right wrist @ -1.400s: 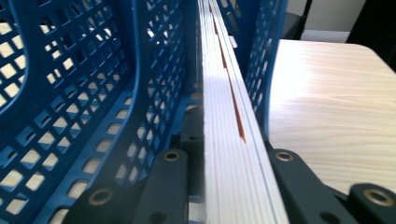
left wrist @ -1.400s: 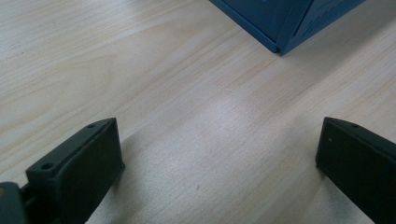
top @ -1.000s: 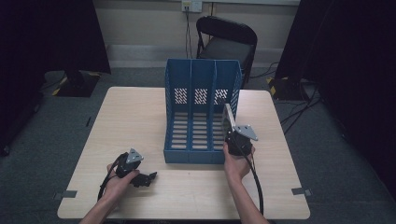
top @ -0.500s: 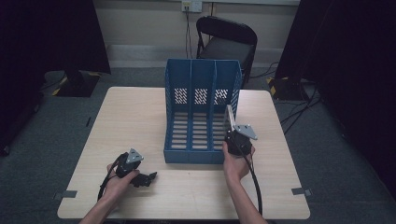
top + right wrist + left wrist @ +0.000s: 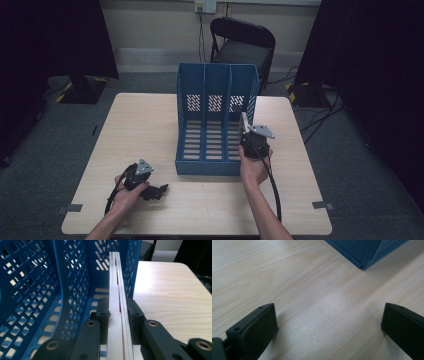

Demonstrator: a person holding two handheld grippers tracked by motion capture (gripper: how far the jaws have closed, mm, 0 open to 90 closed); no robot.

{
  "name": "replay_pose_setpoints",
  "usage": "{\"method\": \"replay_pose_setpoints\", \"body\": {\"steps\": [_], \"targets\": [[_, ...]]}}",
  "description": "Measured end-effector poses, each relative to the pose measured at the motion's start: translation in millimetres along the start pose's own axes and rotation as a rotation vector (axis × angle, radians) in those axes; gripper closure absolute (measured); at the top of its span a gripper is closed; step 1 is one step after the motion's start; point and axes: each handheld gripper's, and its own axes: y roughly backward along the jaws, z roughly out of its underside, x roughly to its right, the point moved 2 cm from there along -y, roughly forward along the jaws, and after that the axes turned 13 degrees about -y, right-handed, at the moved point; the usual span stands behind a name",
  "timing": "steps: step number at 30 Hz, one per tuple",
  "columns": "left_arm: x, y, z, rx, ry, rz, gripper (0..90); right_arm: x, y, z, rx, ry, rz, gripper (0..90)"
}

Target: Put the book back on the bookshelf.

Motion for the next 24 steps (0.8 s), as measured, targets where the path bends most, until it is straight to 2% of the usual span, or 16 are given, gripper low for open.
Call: {"method": "replay_pose_setpoints", "body": {"steps": [7,10,14,24], "targets": [[0.0,0.0,0.0,0.000,0.000,0.000,0.0,-1.3,3.8,4.7,0.058,-0.012,0.031,77.1],[0.0,0.0,0.0,0.000,0.000,0.000,0.0,-0.7,4.8,4.9,0.071,-0.036,0.048,77.2],[0.1,0.1,0.0,-0.001,-0.001,0.000,0.0,0.4,2.8,4.4,0.057,-0.059,0.073,77.0],[0.5,0.5,0.1,-0.001,-0.003,-0.001,0.1,-0.2,3.0,3.5,0.049,-0.057,0.078,75.8]]}}
